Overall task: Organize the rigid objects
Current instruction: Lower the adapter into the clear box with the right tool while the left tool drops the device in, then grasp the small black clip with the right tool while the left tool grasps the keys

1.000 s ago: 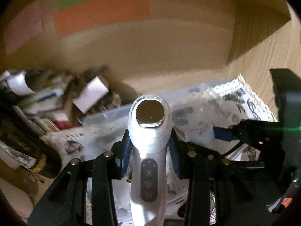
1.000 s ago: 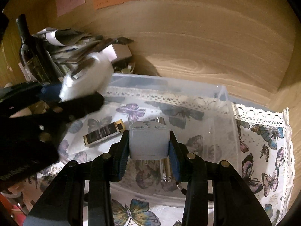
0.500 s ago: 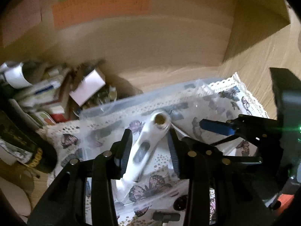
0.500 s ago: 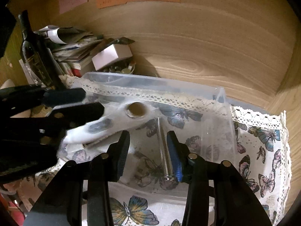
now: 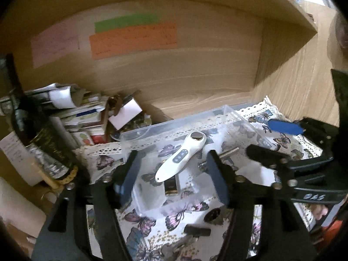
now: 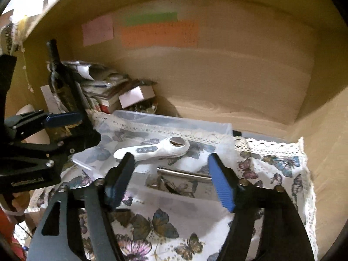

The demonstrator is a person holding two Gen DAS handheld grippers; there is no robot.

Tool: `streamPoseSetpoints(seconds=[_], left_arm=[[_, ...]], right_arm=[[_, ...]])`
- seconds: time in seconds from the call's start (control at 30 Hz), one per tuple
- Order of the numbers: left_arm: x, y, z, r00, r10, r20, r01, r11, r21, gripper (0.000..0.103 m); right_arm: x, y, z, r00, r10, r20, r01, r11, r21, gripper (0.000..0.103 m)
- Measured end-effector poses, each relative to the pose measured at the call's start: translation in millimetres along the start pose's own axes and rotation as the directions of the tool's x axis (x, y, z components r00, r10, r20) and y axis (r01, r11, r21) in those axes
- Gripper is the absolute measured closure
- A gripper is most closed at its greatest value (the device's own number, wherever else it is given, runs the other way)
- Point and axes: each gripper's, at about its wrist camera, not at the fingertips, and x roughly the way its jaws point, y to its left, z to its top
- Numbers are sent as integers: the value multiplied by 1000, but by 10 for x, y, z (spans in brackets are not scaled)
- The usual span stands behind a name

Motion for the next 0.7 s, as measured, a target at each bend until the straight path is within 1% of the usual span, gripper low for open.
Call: streamPoseSetpoints(seconds=[0.03,0.07,0.1,0.13,0.17,0.2,0.3,0.47,0.57,0.7], left_arm=[[-40,-5,-27,1000,10,5,-10,1000,3,35],[-82,-12,-61,1000,18,9,-18,1000,6,31],[-129,-18,-106,1000,23,10,-23,1000,7,24],[-152,-26,-141,1000,25,11,-25,1000,7,20],[-199,-31,-200,999,32,9,-32,999,3,12],[-223,-35,-245,999,35,8,-35,999,0,7],[-293,-47,-413,999,42,-6,-42,999,-5,5],[-283,-79,-729,996,44,-75,-45,999,-5,5],[-273,-96,-910,993,40,-112,-42,999,-13,5],[-237,-35,-1094,987,38,-155,-48,997,-64,5]], right_arm=[[-72,14,-28,1000,-7,16,7,1000,-3,27],[-102,32,-48,1000,-12,23,13,1000,-4,26],[-155,40,-84,999,-17,31,17,1000,-7,24],[-198,45,-117,999,-19,36,19,1000,-10,21],[-252,44,-157,999,-20,39,21,1000,-11,21],[-288,46,-202,999,-22,41,23,1000,-8,20],[-336,45,-352,1000,-11,23,11,1000,9,20],[-242,53,-696,997,11,-72,-9,999,31,20],[-165,52,-892,991,51,-126,-42,996,75,20],[-69,112,-1059,978,124,-170,-101,985,137,20]])
